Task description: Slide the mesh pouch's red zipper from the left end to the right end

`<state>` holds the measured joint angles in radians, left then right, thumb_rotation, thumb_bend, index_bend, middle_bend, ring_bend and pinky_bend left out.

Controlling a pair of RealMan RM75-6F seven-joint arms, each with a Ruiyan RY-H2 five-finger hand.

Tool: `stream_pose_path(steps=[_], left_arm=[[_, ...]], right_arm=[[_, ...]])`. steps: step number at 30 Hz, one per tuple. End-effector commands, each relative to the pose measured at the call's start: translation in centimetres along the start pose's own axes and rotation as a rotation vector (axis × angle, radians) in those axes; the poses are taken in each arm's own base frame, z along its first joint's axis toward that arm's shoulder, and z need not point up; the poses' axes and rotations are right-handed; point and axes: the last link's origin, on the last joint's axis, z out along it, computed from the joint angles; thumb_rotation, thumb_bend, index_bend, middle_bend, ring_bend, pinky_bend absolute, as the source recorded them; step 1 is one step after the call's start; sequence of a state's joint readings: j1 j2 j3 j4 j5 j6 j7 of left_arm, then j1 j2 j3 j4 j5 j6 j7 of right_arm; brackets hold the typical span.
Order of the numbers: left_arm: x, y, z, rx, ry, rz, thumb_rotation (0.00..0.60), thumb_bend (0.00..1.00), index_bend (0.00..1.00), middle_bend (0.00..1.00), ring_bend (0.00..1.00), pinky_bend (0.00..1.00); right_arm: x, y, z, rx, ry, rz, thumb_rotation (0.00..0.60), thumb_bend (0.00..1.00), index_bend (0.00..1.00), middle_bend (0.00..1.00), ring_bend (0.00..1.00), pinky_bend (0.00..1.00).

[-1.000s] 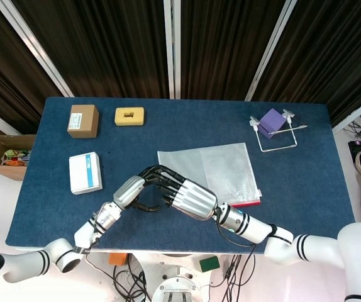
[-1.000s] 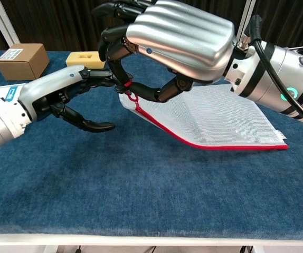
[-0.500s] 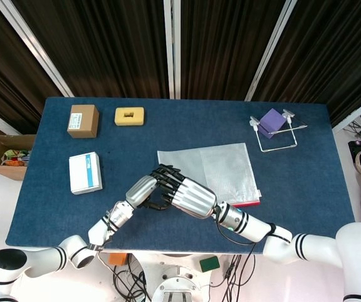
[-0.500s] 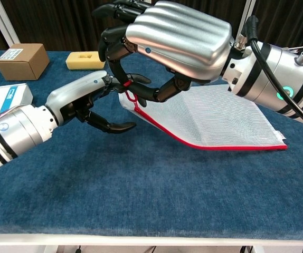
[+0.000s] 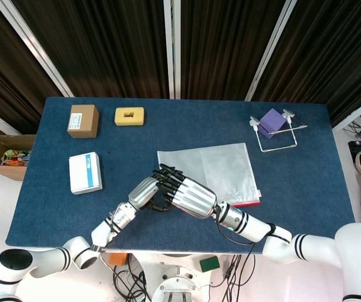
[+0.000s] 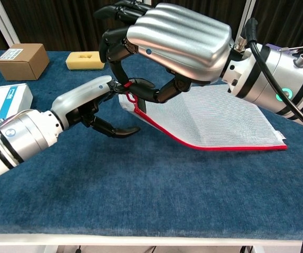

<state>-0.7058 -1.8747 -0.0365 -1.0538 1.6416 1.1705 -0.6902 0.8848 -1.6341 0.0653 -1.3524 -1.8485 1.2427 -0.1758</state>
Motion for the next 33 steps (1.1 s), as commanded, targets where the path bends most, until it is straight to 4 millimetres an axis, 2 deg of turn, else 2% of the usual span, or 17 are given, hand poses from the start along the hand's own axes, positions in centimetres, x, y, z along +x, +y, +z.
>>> stream_pose_path(steps=[1,11,26,33], left_arm=[[-0.1,0.0,0.0,0.001,0.010,-0.013,0.600,0.31,0.52,0.13,0.00,0.07],[-0.1,-0.4,-0.3,0.013,0.029,-0.038,0.600,0.36,0.60,0.15,0.00,0.07],[1.2,-0.3,-1.1,0.011,0.088,-0.236,0.600,0.42,0.61,0.16,0.00,0.07],[1.5,-0.3,-1.2,0.011,0.114,-0.340,0.600,0.43,0.61,0.16,0.00,0.07]], right_arm=[[0.0,0.0,0.0,-0.001,-0.001,0.001,0.600,0.52,0.65,0.31,0.01,0.01],[-0.4,0.2,-0.6,-0.019,-0.005,0.014,0.600,0.52,0.65,0.31,0.01,0.01],[-1.1,0.5,-3.1,-0.032,-0.041,-0.029,0.600,0.52,0.65,0.31,0.01,0.00],[-1.6,0.5,-3.6,-0.028,-0.061,-0.078,0.600,0.51,0.65,0.30,0.01,0.00]])
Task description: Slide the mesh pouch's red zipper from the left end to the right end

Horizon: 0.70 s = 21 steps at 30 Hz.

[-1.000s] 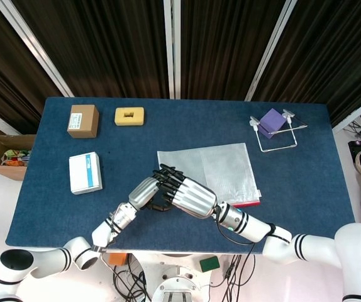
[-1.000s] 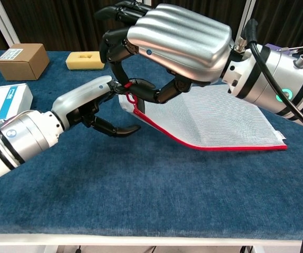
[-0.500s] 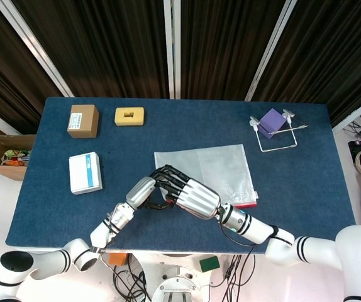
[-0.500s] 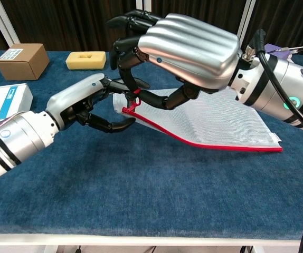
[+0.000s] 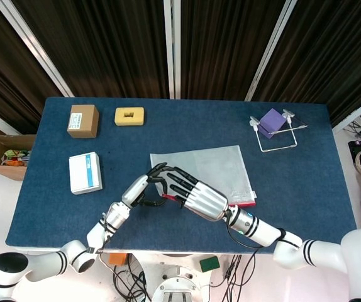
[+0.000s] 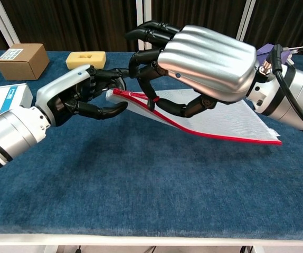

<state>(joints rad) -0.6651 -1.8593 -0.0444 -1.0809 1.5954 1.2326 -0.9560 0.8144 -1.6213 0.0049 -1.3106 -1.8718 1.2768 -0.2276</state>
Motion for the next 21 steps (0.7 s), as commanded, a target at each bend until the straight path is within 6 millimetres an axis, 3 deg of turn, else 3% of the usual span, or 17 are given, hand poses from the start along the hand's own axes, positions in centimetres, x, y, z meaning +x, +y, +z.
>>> stream_pose_path(steps=[1,15,21], left_arm=[[0.2,0.1,0.0,0.000,0.017,-0.044,0.600,0.43,0.61,0.16,0.00,0.07],[1.3,0.0,-0.4,0.018,0.069,-0.233,0.600,0.43,0.61,0.16,0.00,0.07],[2.3,-0.4,-0.7,0.021,0.119,-0.241,0.600,0.43,0.61,0.16,0.00,0.07]], right_arm=[[-0.2,-0.1,-0.1,0.002,-0.004,-0.009,0.600,0.51,0.65,0.30,0.01,0.00],[-0.5,0.4,-0.9,0.003,-0.015,-0.072,0.600,0.51,0.66,0.30,0.01,0.00],[-0.1,0.9,-2.8,-0.013,-0.030,-0.105,0.600,0.51,0.66,0.30,0.01,0.00]])
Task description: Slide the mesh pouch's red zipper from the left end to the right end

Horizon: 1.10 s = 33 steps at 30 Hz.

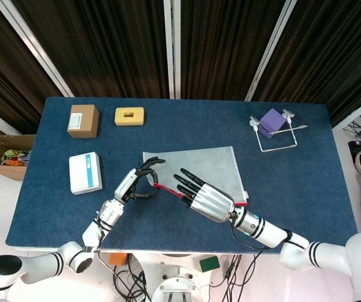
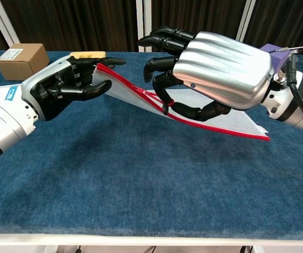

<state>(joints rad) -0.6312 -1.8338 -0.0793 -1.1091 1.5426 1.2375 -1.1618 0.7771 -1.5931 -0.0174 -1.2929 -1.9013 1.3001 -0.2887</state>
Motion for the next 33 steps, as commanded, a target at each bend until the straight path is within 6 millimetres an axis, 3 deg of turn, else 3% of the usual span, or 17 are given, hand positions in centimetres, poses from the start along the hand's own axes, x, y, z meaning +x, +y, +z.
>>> stream_pose_path(steps=[1,11,20,26,33], left_arm=[[0.9,-0.2,-0.1,-0.001,0.032,0.009,0.600,0.44,0.61,0.16,0.00,0.07],[3.4,-1.3,-0.5,0.011,0.132,0.133,0.600,0.44,0.61,0.16,0.00,0.07],[4.8,-1.8,-1.2,0.029,0.179,0.180,0.600,0.44,0.61,0.16,0.00,0.07],[4.9,-1.9,-1.5,0.034,0.193,0.185,0.600,0.44,0.61,0.16,0.00,0.07],[4.7,-2.0,-2.0,0.036,0.184,0.278,0.600,0.43,0.57,0.16,0.00,0.07]], right_arm=[[0.1,0.4,-1.3,-0.014,-0.015,-0.017,0.600,0.51,0.66,0.30,0.01,0.00],[-0.9,2.3,-7.8,-0.135,-0.142,-0.031,0.600,0.52,0.66,0.30,0.01,0.00],[-1.8,3.6,-15.2,-0.289,-0.254,-0.013,0.600,0.52,0.66,0.30,0.01,0.00],[-1.8,3.8,-17.1,-0.332,-0.255,-0.005,0.600,0.52,0.66,0.30,0.01,0.00],[-1.9,3.5,-16.8,-0.322,-0.236,0.019,0.600,0.52,0.66,0.30,0.01,0.00]])
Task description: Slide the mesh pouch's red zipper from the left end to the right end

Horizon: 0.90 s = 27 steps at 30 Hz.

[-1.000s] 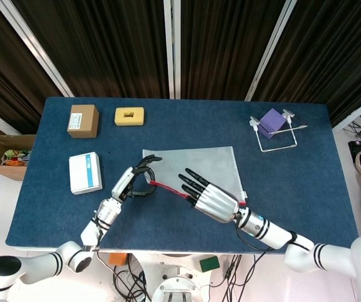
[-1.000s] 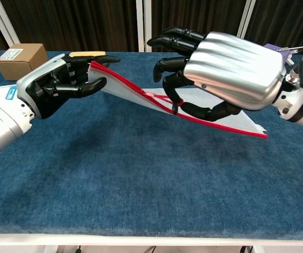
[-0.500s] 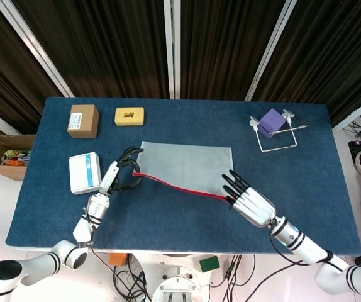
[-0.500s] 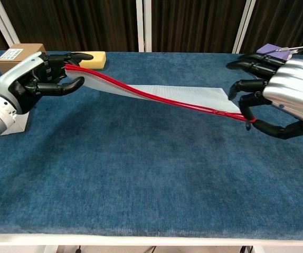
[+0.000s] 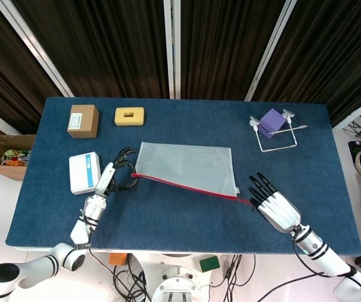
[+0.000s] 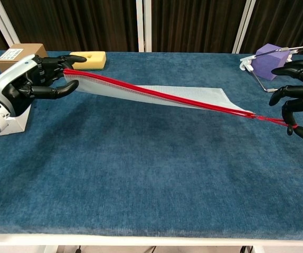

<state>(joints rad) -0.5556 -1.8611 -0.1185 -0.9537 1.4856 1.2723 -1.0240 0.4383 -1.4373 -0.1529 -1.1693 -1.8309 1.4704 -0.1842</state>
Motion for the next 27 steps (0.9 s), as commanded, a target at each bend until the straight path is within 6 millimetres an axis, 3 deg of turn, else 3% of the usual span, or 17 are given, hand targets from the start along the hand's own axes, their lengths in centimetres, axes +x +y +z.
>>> stream_pose_path(steps=[1,4,8,11,13,15,20,27], left_arm=[[0.0,0.0,-0.4,-0.014,-0.011,0.102,0.600,0.42,0.53,0.16,0.00,0.07],[0.0,0.1,-0.9,-0.039,-0.034,0.267,0.600,0.41,0.34,0.15,0.00,0.07],[0.7,0.4,-1.7,-0.061,-0.050,0.467,0.600,0.40,0.22,0.13,0.00,0.07],[1.6,1.0,-2.8,-0.073,-0.037,0.567,0.600,0.39,0.21,0.12,0.00,0.07],[2.4,1.3,-3.2,-0.074,-0.021,0.610,0.600,0.35,0.21,0.12,0.00,0.07],[3.7,1.8,-3.8,-0.066,-0.002,0.663,0.600,0.31,0.20,0.12,0.00,0.07],[7.6,3.4,-5.3,-0.018,0.050,0.764,0.600,0.23,0.20,0.12,0.00,0.07],[14.4,6.1,-9.3,0.123,0.144,0.960,0.600,0.23,0.21,0.14,0.01,0.07]], right_arm=[[-0.2,-0.4,0.3,0.010,-0.002,0.012,0.600,0.52,0.66,0.30,0.01,0.00],[-0.7,-1.2,1.1,0.027,-0.014,0.025,0.600,0.51,0.65,0.30,0.01,0.00],[-1.3,-2.2,2.3,0.031,-0.040,0.046,0.600,0.46,0.54,0.25,0.00,0.00],[-1.7,-3.1,2.7,0.006,-0.082,0.089,0.600,0.33,0.35,0.18,0.00,0.00],[-1.9,-3.2,2.7,-0.024,-0.127,0.105,0.600,0.17,0.12,0.08,0.00,0.00],[-1.7,-3.1,2.5,-0.064,-0.174,0.137,0.600,0.06,0.02,0.02,0.00,0.00],[0.3,-2.0,1.3,-0.152,-0.226,0.260,0.600,0.00,0.00,0.00,0.00,0.00],[4.3,3.5,-2.9,-0.401,-0.071,0.316,0.600,0.03,0.00,0.02,0.00,0.00]])
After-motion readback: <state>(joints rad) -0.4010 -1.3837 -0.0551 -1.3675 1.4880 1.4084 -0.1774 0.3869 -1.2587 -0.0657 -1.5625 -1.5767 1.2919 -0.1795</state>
